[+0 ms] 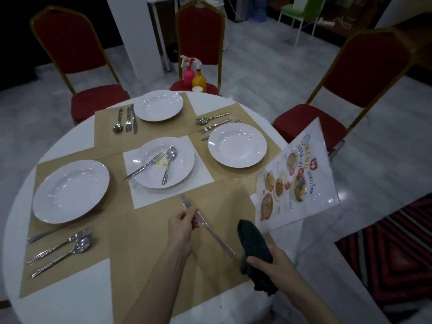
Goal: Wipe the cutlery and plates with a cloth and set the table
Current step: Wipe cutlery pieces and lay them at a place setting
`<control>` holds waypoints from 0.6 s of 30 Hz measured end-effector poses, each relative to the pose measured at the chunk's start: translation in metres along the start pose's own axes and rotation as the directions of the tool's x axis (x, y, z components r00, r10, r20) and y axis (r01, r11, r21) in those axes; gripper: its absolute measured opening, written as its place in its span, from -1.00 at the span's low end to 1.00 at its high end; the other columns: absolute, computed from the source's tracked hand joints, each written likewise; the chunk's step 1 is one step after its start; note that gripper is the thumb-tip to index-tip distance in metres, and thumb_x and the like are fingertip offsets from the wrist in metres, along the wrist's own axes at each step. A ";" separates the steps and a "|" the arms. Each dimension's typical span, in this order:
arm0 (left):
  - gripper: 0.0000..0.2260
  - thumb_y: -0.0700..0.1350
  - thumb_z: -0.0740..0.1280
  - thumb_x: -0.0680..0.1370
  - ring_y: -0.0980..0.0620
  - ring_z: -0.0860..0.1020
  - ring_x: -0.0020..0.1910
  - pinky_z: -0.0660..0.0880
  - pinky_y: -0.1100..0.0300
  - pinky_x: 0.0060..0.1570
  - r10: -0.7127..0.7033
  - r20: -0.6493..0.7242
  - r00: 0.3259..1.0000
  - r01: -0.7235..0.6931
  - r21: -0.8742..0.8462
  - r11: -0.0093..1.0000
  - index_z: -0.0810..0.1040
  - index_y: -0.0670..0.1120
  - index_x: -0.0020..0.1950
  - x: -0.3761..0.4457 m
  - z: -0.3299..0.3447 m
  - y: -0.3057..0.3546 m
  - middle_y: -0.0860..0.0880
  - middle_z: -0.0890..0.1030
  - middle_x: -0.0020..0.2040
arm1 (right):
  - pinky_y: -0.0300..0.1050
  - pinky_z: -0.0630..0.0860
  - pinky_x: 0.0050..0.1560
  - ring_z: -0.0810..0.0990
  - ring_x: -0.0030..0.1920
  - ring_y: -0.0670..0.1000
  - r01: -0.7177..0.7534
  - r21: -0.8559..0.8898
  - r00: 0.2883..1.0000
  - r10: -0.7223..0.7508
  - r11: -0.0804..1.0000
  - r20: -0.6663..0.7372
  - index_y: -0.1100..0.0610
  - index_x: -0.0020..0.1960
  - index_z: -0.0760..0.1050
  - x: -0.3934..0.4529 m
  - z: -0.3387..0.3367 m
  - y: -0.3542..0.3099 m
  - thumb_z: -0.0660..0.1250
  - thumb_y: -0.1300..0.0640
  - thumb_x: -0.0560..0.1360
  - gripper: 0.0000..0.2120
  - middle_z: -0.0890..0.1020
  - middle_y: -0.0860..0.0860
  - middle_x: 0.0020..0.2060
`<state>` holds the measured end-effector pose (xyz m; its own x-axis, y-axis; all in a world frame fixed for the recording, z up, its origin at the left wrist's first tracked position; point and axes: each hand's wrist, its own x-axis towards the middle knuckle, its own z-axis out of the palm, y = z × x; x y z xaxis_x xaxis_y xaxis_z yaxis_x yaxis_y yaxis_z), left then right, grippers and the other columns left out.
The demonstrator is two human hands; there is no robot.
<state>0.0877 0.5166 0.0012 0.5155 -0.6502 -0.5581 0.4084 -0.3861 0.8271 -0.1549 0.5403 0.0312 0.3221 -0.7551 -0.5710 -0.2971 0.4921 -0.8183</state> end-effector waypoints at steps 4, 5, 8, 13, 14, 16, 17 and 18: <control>-0.80 -0.21 0.36 0.54 -0.03 0.42 -0.41 0.39 0.13 -0.32 0.034 0.057 0.998 -0.045 0.216 0.975 0.51 -0.25 -0.27 0.007 0.017 -0.030 -0.10 0.47 -0.44 | 0.15 0.62 -0.19 0.68 -0.25 0.16 -0.040 0.019 0.995 0.042 0.999 -0.094 0.27 0.05 0.56 -0.007 -0.020 0.022 0.44 0.16 0.48 -0.78 0.69 0.18 -0.25; -0.79 -0.21 0.35 0.54 -0.02 0.43 -0.42 0.39 0.14 -0.33 0.030 0.075 0.997 -0.048 0.250 0.967 0.51 -0.24 -0.28 0.007 0.025 -0.035 -0.10 0.48 -0.44 | 0.15 0.62 -0.21 0.68 -0.25 0.18 -0.038 0.038 0.995 0.041 0.999 -0.090 0.25 0.06 0.56 -0.008 -0.022 0.026 0.43 0.17 0.49 -0.79 0.69 0.21 -0.23; -0.79 -0.21 0.34 0.55 0.02 0.43 -0.46 0.39 0.19 -0.38 0.008 0.127 0.992 -0.048 0.310 0.949 0.52 -0.25 -0.27 0.007 0.047 -0.043 -0.12 0.49 -0.42 | 0.15 0.62 -0.25 0.65 -0.27 0.21 -0.038 0.112 0.996 0.046 0.993 -0.071 0.25 0.08 0.55 -0.011 -0.020 0.031 0.43 0.19 0.48 -0.79 0.66 0.29 -0.20; -0.81 -0.25 0.39 0.50 -0.01 0.49 -0.46 0.46 0.16 -0.36 -0.026 0.141 0.990 -0.040 0.443 0.896 0.53 -0.23 -0.31 0.015 0.055 -0.053 -0.14 0.56 -0.41 | 0.17 0.64 -0.24 0.67 -0.23 0.20 -0.026 0.155 0.993 0.043 0.988 -0.112 0.24 0.04 0.54 -0.010 -0.012 0.033 0.45 0.18 0.46 -0.79 0.67 0.21 -0.20; -0.81 -0.27 0.41 0.49 -0.03 0.51 -0.46 0.50 0.13 -0.34 -0.028 0.121 0.992 -0.030 0.454 0.891 0.52 -0.22 -0.33 0.015 0.054 -0.054 -0.15 0.57 -0.41 | 0.19 0.64 -0.21 0.67 -0.21 0.21 -0.027 0.158 0.992 0.046 0.987 -0.116 0.23 0.06 0.54 -0.008 -0.011 0.033 0.46 0.16 0.46 -0.76 0.67 0.21 -0.19; -0.83 -0.29 0.43 0.45 -0.06 0.54 -0.45 0.54 0.06 -0.28 0.003 0.090 0.996 -0.045 0.474 0.879 0.52 -0.23 -0.32 0.018 0.051 -0.056 -0.16 0.60 -0.43 | 0.19 0.63 -0.20 0.67 -0.21 0.22 -0.034 0.184 0.992 0.056 0.982 -0.114 0.24 0.09 0.53 -0.005 -0.009 0.034 0.46 0.16 0.45 -0.73 0.67 0.22 -0.17; -0.85 -0.29 0.44 0.43 -0.06 0.56 -0.45 0.56 0.03 -0.26 0.030 0.091 0.995 -0.071 0.491 0.868 0.53 -0.26 -0.30 0.019 0.049 -0.057 -0.16 0.62 -0.44 | 0.16 0.63 -0.23 0.67 -0.22 0.22 -0.035 0.197 0.992 0.057 0.980 -0.109 0.26 0.10 0.52 -0.003 -0.008 0.033 0.46 0.18 0.46 -0.73 0.66 0.24 -0.17; -0.88 -0.29 0.43 0.42 -0.05 0.57 -0.45 0.58 0.01 -0.24 0.053 0.096 0.994 -0.095 0.514 0.853 0.53 -0.29 -0.27 0.019 0.046 -0.055 -0.16 0.62 -0.45 | 0.11 0.62 -0.26 0.67 -0.24 0.20 -0.032 0.201 0.993 0.053 0.979 -0.103 0.28 0.10 0.52 0.000 -0.007 0.033 0.45 0.20 0.46 -0.74 0.67 0.24 -0.18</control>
<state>0.0400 0.4951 -0.0519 0.4617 -0.7293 -0.5049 -0.0874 -0.6038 0.7923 -0.1705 0.5537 0.0051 0.2114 -0.7684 -0.6040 -0.1208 0.5927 -0.7963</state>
